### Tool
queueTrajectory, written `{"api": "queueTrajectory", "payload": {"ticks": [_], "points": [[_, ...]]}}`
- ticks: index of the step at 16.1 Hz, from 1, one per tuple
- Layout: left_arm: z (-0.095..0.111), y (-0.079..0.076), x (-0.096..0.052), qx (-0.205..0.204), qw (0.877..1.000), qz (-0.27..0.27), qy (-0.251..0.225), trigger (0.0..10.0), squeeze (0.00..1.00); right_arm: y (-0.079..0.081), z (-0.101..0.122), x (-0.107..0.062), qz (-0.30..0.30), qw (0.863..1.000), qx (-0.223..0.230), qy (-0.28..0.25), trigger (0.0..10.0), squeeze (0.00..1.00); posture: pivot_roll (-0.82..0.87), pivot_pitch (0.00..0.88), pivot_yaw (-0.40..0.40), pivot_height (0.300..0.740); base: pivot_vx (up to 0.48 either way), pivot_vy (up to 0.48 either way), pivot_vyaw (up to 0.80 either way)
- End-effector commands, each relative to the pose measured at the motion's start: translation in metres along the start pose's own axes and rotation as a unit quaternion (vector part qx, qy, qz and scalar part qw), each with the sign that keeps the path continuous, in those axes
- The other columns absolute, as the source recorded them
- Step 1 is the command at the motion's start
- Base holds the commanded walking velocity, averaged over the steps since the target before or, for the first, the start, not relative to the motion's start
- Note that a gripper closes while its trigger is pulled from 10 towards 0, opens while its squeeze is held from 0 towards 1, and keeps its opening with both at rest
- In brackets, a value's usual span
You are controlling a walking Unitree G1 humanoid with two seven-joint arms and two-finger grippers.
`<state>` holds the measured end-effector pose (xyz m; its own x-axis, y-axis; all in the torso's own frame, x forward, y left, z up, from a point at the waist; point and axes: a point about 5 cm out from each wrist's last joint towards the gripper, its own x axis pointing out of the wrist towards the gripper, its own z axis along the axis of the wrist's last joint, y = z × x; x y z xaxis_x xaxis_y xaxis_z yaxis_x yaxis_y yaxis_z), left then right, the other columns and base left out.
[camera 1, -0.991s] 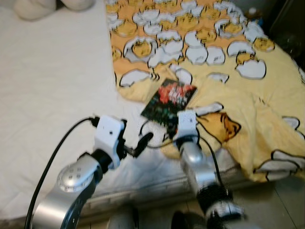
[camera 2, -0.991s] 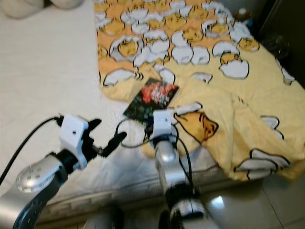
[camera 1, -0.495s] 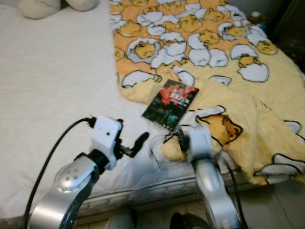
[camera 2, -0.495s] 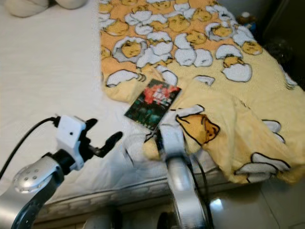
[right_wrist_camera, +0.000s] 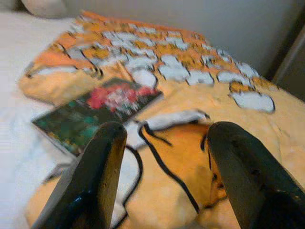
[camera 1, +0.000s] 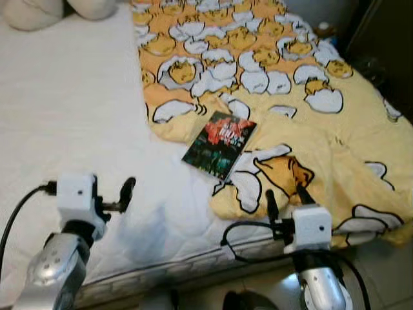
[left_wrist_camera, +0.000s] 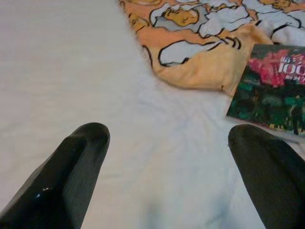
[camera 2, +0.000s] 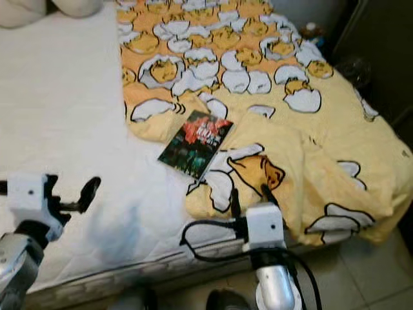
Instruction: Clean up the room
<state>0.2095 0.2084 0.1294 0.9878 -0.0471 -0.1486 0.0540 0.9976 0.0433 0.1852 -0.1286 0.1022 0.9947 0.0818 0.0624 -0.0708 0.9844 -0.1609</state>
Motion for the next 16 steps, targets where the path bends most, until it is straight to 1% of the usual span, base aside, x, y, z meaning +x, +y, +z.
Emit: {"api": "queueTrajectory", "payload": {"ticks": [1,2,3,4,6,7,8,9,10,12,13,14,16], "points": [[0.009,-0.007,-0.001,0.012,0.999,-0.012,-0.029,10.0,0.0,-0.001,0.006,-0.002,0.0,1.0,0.007,-0.015,10.0,0.0,0.12,0.061,-0.007,0.723,0.0,0.0,0.0],[0.014,-0.013,0.002,0.025,0.998,-0.026,-0.045,10.0,0.0,-0.004,0.005,-0.001,-0.005,1.0,0.008,-0.012,10.0,0.0,0.12,0.055,-0.008,0.723,0.0,0.0,0.0],[0.017,-0.021,0.008,0.029,0.997,-0.044,-0.056,10.0,0.0,-0.006,0.005,0.001,-0.009,1.0,0.008,-0.011,10.0,0.0,0.11,0.044,-0.012,0.723,0.0,0.0,0.0],[0.018,-0.025,0.012,0.028,0.997,-0.05,-0.06,10.0,0.0,-0.006,0.006,0.003,-0.01,1.0,0.009,-0.01,10.0,0.0,0.11,0.044,-0.012,0.723,0.0,0.0,0.0],[0.015,-0.027,0.014,0.023,0.997,-0.05,-0.054,10.0,0.0,-0.007,0.008,0.007,-0.011,1.0,0.007,-0.011,10.0,0.0,0.11,0.042,-0.023,0.723,0.0,0.0,0.0],[0.012,-0.027,0.016,0.021,0.997,-0.047,-0.049,10.0,0.0,-0.007,0.009,0.013,-0.013,1.0,0.01,-0.013,10.0,0.0,0.11,0.039,-0.025,0.723,0.0,0.0,0.0],[0.012,-0.028,0.018,0.018,0.998,-0.045,-0.048,10.0,0.0,-0.006,0.008,0.019,-0.01,1.0,0.022,-0.014,10.0,0.0,0.11,0.037,-0.027,0.723,0.0,0.0,0.0],[0.012,-0.029,0.02,0.016,0.997,-0.046,-0.051,10.0,0.0,-0.007,0.007,0.025,-0.018,0.999,0.044,-0.01,10.0,0.0,0.11,0.037,-0.028,0.723,0.0,0.0,0.0],[0.013,-0.03,0.022,0.016,0.997,-0.045,-0.054,10.0,0.0,-0.006,0.003,0.031,-0.02,0.997,0.074,0.008,10.0,0.0,0.11,0.039,-0.029,0.723,0.0,0.0,0.0],[0.016,-0.029,0.025,0.01,0.997,-0.037,-0.061,10.0,0.0,-0.009,0.0,0.042,-0.032,0.996,0.081,0.009,10.0,0.0,0.12,0.05,-0.032,0.723,0.0,0.0,0.0],[0.018,-0.029,0.026,0.011,0.997,-0.038,-0.065,10.0,0.0,-0.008,-0.003,0.048,-0.033,0.995,0.096,0.019,10.0,0.0,0.12,0.052,-0.033,0.723,0.0,0.0,0.0],[0.019,-0.029,0.026,0.011,0.997,-0.039,-0.066,10.0,0.0,-0.007,-0.004,0.051,-0.032,0.994,0.104,0.024,10.0,0.0,0.12,0.056,-0.031,0.723,0.0,0.0,0.0],[0.021,-0.03,0.027,0.015,0.996,-0.051,-0.07,10.0,0.0,-0.003,-0.007,0.069,-0.037,0.988,0.143,0.035,10.0,0.0,0.12,0.069,-0.021,0.723,0.0,0.0,0.0]]}}
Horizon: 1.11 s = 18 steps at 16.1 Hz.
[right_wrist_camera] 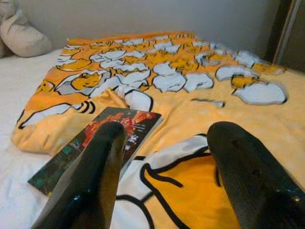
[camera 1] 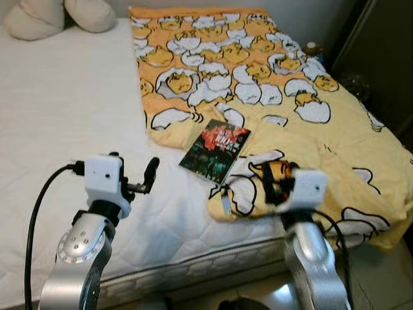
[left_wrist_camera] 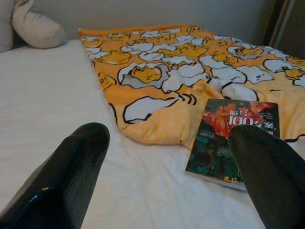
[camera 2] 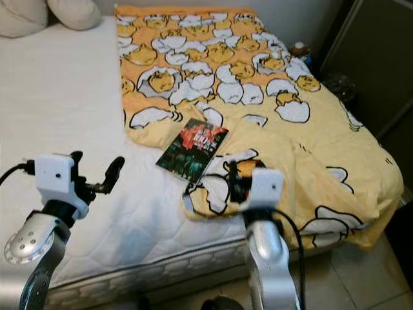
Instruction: Clean up the room
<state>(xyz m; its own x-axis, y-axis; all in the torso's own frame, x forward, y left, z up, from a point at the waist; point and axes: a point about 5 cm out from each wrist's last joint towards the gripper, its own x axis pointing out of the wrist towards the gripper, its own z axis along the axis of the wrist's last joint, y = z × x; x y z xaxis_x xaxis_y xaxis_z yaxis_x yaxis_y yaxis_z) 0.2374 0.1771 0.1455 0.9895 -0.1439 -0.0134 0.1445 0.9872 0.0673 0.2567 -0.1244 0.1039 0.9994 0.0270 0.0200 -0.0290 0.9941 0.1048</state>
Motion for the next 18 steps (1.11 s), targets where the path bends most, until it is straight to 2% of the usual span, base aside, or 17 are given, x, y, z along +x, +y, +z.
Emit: {"api": "queueTrajectory", "payload": {"ticks": [1,2,5,9,10,12,13,18], "points": [[0.001,-0.002,0.002,0.004,1.0,-0.011,-0.001,10.0,0.0,0.002,-0.005,0.008,-0.006,0.999,0.027,0.017,10.0,0.0,0.13,0.072,-0.021,0.723,0.0,0.0,0.0],[0.003,-0.001,0.004,0.009,1.0,-0.013,-0.003,10.0,0.0,0.005,-0.008,0.018,-0.006,0.999,0.044,0.024,10.0,0.0,0.13,0.078,-0.019,0.723,0.0,0.0,0.0],[0.008,0.001,0.007,0.016,1.0,-0.021,-0.005,10.0,0.0,0.014,-0.005,0.051,0.004,0.998,0.055,0.023,10.0,0.0,0.17,0.102,-0.004,0.723,0.0,0.0,0.0],[0.014,0.001,0.0,0.024,0.999,-0.037,-0.004,10.0,0.0,0.017,-0.005,0.089,0.005,0.998,0.059,0.038,10.0,0.0,0.22,0.133,0.015,0.723,0.0,0.0,0.0],[0.015,-0.001,-0.004,0.022,0.999,-0.045,-0.002,10.0,0.0,0.016,-0.006,0.093,0.0,0.998,0.057,0.041,10.0,0.0,0.23,0.138,0.017,0.723,0.0,0.0,0.0],[0.016,-0.015,-0.013,0.042,0.993,-0.108,0.0,10.0,0.0,0.01,-0.008,0.102,-0.022,0.995,0.071,0.06,10.0,0.0,0.26,0.152,0.019,0.723,0.0,0.0,0.0],[0.017,-0.018,-0.017,0.049,0.992,-0.118,0.0,10.0,0.0,0.008,-0.01,0.104,-0.026,0.995,0.076,0.067,10.0,0.0,0.27,0.16,0.02,0.723,0.0,0.0,0.0],[0.018,-0.009,-0.035,0.047,0.993,-0.106,0.025,10.0,0.0,-0.001,-0.02,0.107,-0.04,0.989,0.091,0.107,10.0,0.0,0.32,0.213,0.038,0.723,0.0,0.0,0.0]]}}
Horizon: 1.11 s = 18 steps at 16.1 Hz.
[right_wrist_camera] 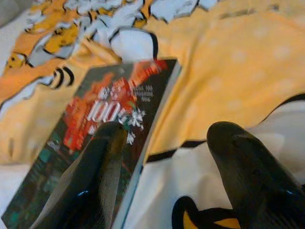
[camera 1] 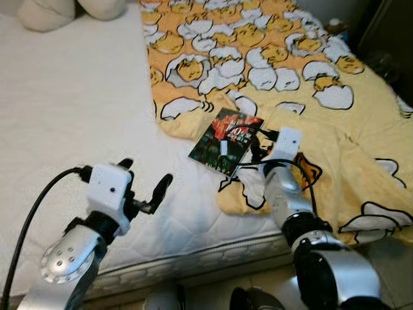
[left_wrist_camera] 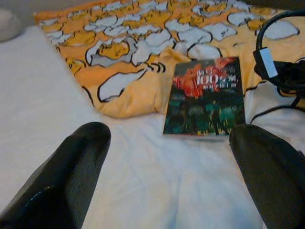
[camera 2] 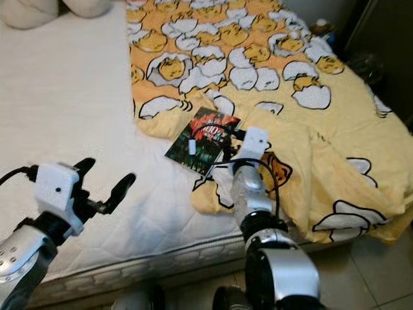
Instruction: Clean up the room
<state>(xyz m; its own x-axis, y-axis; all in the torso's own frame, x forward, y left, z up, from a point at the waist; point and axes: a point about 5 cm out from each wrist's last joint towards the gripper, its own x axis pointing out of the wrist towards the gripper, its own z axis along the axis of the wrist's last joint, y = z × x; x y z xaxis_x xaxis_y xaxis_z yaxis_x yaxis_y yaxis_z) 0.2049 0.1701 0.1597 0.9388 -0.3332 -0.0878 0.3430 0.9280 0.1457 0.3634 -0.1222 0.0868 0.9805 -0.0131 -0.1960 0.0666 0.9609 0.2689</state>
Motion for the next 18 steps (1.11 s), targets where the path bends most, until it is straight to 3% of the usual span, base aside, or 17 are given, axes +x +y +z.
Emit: {"api": "queueTrajectory", "payload": {"ticks": [1,4,9,15,18], "points": [[0.004,0.0,-0.007,0.004,1.0,-0.006,0.003,10.0,0.0,0.0,-0.004,0.001,0.0,1.0,0.01,0.014,10.0,0.0,0.32,0.216,0.038,0.723,0.0,0.0,0.0],[0.004,-0.002,-0.012,0.002,1.0,-0.005,0.01,10.0,0.0,0.006,-0.012,0.0,0.029,0.998,0.04,0.042,10.0,0.0,0.33,0.227,0.036,0.723,0.0,0.0,0.0],[0.005,-0.006,-0.012,-0.006,1.0,-0.002,0.012,10.0,0.0,0.035,-0.017,-0.002,0.105,0.993,0.013,0.057,10.0,0.0,0.32,0.235,0.015,0.723,0.0,0.0,0.0],[0.004,-0.009,-0.012,-0.01,1.0,-0.003,0.018,10.0,0.0,0.048,-0.035,-0.009,0.123,0.986,0.045,0.104,10.0,0.0,0.32,0.242,0.01,0.723,0.0,0.0,0.0],[0.003,-0.009,-0.012,-0.01,1.0,-0.004,0.021,10.0,0.0,0.055,-0.038,-0.011,0.133,0.984,0.041,0.111,10.0,0.0,0.32,0.243,0.009,0.723,0.0,0.0,0.0]]}}
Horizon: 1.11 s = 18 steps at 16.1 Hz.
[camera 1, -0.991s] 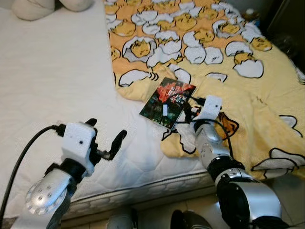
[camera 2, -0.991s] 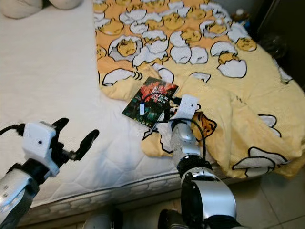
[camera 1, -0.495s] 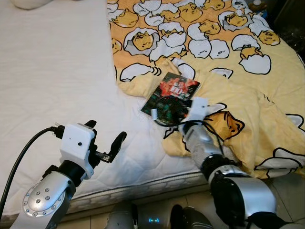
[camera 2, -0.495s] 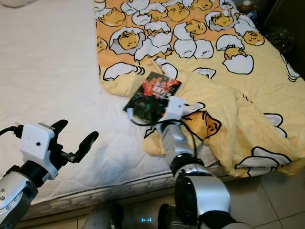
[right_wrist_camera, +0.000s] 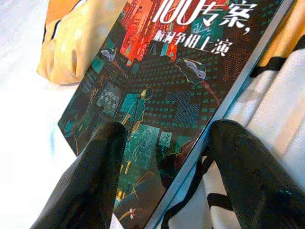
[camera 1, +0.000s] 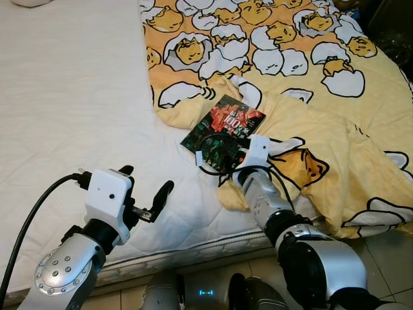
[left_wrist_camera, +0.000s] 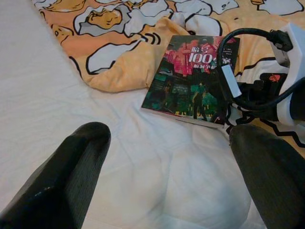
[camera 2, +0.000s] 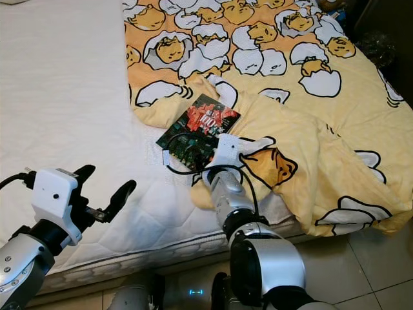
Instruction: Clean up the room
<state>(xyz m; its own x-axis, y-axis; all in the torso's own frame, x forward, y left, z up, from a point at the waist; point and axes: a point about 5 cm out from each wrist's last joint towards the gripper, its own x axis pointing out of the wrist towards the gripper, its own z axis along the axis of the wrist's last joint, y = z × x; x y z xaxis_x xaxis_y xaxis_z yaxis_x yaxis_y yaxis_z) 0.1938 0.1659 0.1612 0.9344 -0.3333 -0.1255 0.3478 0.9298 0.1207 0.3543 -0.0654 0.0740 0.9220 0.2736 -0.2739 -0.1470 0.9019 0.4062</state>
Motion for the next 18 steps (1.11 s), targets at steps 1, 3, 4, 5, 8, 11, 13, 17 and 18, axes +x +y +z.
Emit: {"api": "queueTrajectory", "payload": {"ticks": [1,3,4,5,8,11,13,17,18], "points": [[0.001,-0.002,-0.003,0.002,1.0,0.0,0.003,10.0,0.0,0.005,-0.012,-0.001,0.009,1.0,-0.002,0.03,8.3,0.0,0.32,0.244,0.008,0.723,0.0,0.0,0.0],[0.001,-0.003,-0.002,0.001,1.0,-0.001,0.003,10.0,0.0,0.004,-0.014,-0.002,0.006,0.999,0.009,0.039,0.0,0.0,0.32,0.244,0.006,0.723,0.0,0.0,0.0],[0.001,-0.003,-0.002,0.001,1.0,-0.001,0.004,10.0,0.0,0.003,-0.016,-0.002,0.003,0.999,0.021,0.044,0.0,0.0,0.32,0.244,0.005,0.723,0.0,0.0,0.0],[0.0,-0.003,-0.002,0.0,1.0,0.0,0.004,10.0,0.0,0.002,-0.016,-0.002,0.0,0.999,0.028,0.045,0.0,0.0,0.32,0.245,0.004,0.723,0.0,0.0,0.0],[0.0,-0.004,0.0,-0.002,1.0,-0.001,0.005,10.0,0.0,0.005,-0.014,-0.001,0.006,0.998,0.053,0.043,0.0,0.0,0.32,0.251,0.005,0.723,0.0,0.0,0.0],[0.0,-0.004,0.002,-0.002,1.0,-0.004,0.005,10.0,0.0,0.01,-0.007,0.001,0.014,0.998,0.047,0.031,0.0,0.0,0.31,0.253,0.004,0.723,0.0,0.0,0.0],[0.0,-0.005,0.003,-0.002,1.0,-0.006,0.005,10.0,0.0,0.012,-0.002,0.003,0.015,0.998,0.051,0.022,0.0,0.0,0.31,0.258,0.003,0.723,0.0,0.0,0.0],[0.0,-0.005,0.006,-0.003,1.0,-0.007,0.004,10.0,0.0,0.019,0.002,0.005,0.031,0.999,0.04,0.012,0.0,0.0,0.3,0.261,0.002,0.723,0.0,0.0,0.0],[0.0,-0.006,0.007,-0.003,1.0,-0.008,0.004,10.0,0.0,0.023,0.003,0.005,0.039,0.999,0.036,0.011,0.0,0.0,0.3,0.263,0.002,0.723,0.0,0.0,0.0]]}}
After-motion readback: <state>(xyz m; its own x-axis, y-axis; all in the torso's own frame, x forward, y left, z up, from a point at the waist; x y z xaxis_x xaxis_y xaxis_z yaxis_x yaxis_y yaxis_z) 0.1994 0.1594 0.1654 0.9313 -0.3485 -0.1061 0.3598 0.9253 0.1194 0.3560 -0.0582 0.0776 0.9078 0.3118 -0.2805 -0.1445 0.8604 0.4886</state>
